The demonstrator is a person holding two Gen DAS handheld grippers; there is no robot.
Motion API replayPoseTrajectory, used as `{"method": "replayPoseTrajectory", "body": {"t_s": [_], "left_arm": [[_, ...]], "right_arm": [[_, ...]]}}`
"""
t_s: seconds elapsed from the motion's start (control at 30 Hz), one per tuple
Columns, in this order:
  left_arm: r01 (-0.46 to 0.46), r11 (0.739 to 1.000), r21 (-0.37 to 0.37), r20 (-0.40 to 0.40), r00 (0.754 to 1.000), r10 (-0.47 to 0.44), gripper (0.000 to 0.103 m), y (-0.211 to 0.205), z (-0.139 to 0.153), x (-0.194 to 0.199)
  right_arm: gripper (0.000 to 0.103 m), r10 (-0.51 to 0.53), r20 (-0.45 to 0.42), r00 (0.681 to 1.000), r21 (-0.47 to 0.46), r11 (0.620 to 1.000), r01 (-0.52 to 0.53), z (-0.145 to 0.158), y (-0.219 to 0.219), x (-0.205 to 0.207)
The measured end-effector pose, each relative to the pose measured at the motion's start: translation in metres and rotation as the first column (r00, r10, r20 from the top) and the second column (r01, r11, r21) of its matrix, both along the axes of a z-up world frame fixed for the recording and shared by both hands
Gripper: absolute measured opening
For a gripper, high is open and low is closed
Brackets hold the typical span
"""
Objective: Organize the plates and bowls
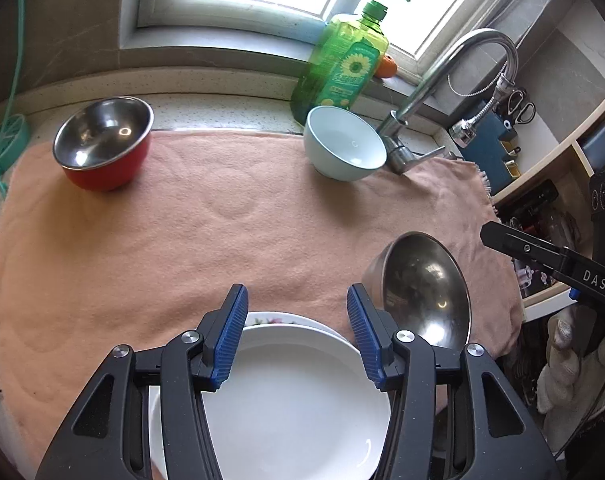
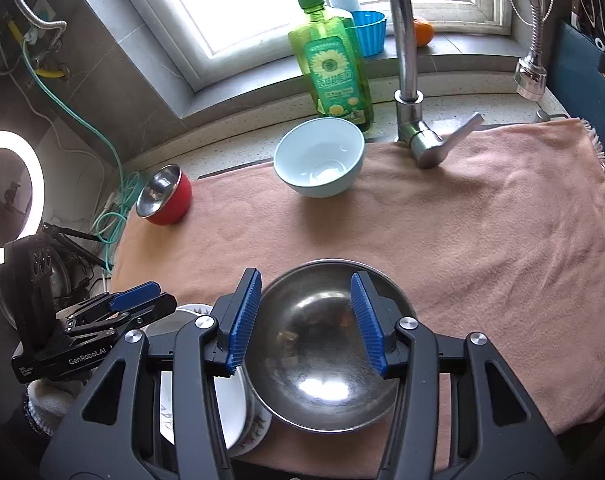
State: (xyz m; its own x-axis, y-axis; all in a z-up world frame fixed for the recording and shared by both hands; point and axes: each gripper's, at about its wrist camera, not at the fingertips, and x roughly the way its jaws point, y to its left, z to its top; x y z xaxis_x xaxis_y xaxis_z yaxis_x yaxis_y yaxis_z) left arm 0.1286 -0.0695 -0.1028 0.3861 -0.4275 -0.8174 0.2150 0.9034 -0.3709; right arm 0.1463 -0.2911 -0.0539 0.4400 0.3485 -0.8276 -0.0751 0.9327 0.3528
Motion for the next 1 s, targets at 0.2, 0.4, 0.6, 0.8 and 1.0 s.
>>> {"method": "replayPoseTrajectory", "body": {"t_s": [0.2,0.4,0.6,0.8,1.0], "left_arm": [[-0.108,0.994,0.018,0.023,0.994,0.107,0.051,0.053,0.005,0.015],[-0.2,0.979,0.036,0.052,0.979,0.198,0.051,0.102,0.011,0.032],[-0.265,0.964,0.037,0.062,0.963,0.262,0.051,0.137,0.011,0.053],[-0.307,0.952,0.014,0.036,0.951,0.307,0.049,0.161,0.003,0.072],[-0.327,0.945,-0.014,0.002,0.945,0.327,0.038,0.173,-0.004,0.09]], "right_arm": [[0.049,0.064,0.017,0.998,0.04,0.997,-0.065,0.009,0.043,0.025],[0.049,0.116,0.015,0.993,0.05,0.992,-0.116,0.005,0.089,0.058],[0.049,0.154,-0.011,0.988,0.063,0.986,-0.153,0.001,0.138,0.092],[0.049,0.173,-0.035,0.984,0.064,0.983,-0.171,-0.009,0.17,0.119],[0.049,0.16,-0.07,0.985,0.109,0.982,-0.152,-0.025,0.184,0.142]]}}
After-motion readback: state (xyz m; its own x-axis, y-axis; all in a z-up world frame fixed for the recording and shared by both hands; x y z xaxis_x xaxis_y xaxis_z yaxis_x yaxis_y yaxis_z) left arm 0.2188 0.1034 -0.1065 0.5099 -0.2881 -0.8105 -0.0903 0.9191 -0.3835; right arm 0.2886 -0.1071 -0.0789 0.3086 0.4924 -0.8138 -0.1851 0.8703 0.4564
